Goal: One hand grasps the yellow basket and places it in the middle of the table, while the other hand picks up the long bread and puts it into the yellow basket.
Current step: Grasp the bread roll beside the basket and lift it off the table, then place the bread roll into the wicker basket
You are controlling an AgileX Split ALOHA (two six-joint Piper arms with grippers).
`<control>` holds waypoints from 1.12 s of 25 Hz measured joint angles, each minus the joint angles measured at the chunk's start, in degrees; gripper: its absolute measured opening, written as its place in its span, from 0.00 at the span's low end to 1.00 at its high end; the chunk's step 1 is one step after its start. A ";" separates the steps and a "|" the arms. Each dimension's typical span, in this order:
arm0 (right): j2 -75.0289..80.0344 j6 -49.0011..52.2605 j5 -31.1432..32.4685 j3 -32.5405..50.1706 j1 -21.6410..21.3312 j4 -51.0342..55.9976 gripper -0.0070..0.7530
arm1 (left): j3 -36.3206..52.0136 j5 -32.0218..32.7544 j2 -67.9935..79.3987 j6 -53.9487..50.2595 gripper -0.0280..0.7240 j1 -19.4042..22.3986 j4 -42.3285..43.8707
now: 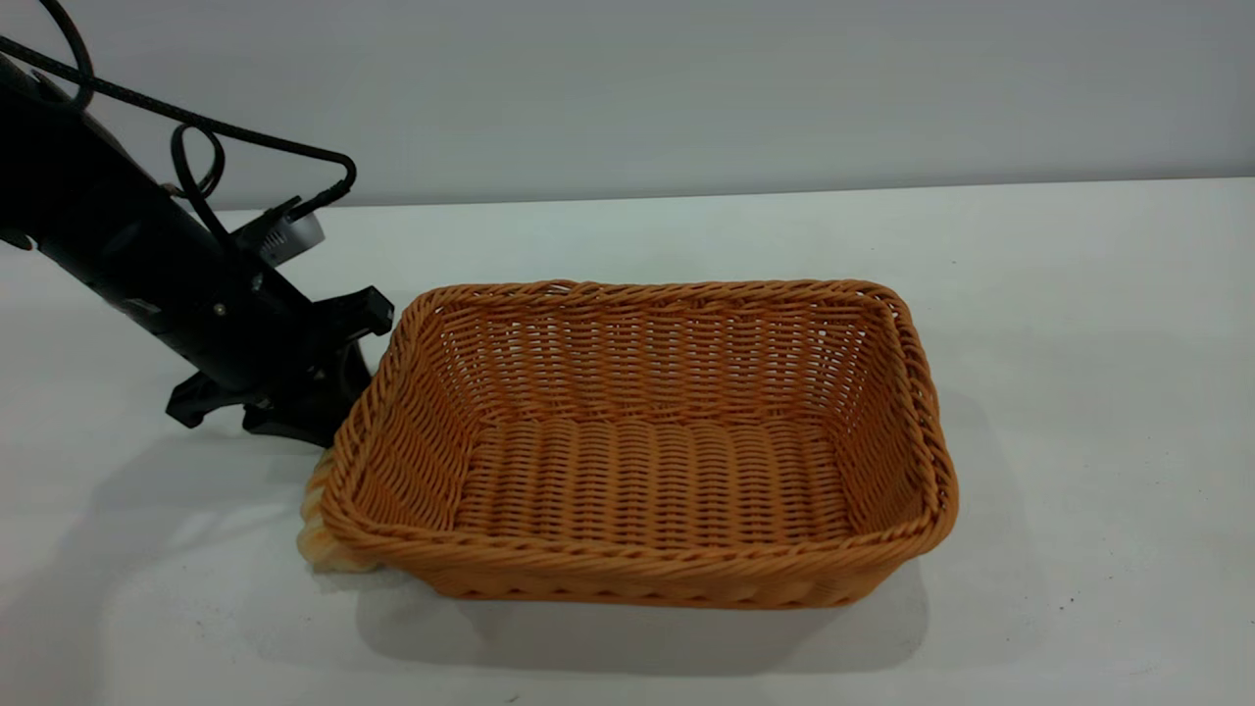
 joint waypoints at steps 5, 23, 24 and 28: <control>0.00 0.66 0.00 0.00 0.00 0.00 0.78 | 0.30 -2.24 -2.77 -0.23 0.10 0.06 4.00; -0.47 0.91 0.00 0.00 0.00 -0.02 0.78 | 0.62 3.37 -20.05 -4.16 0.10 -8.42 6.72; -0.70 0.91 0.01 0.00 0.00 -0.02 0.78 | 0.62 3.37 -20.05 -4.16 0.10 -10.03 6.66; -1.74 0.91 0.76 0.00 0.00 -0.02 0.78 | 0.62 2.41 -19.82 -3.63 0.10 -15.51 6.68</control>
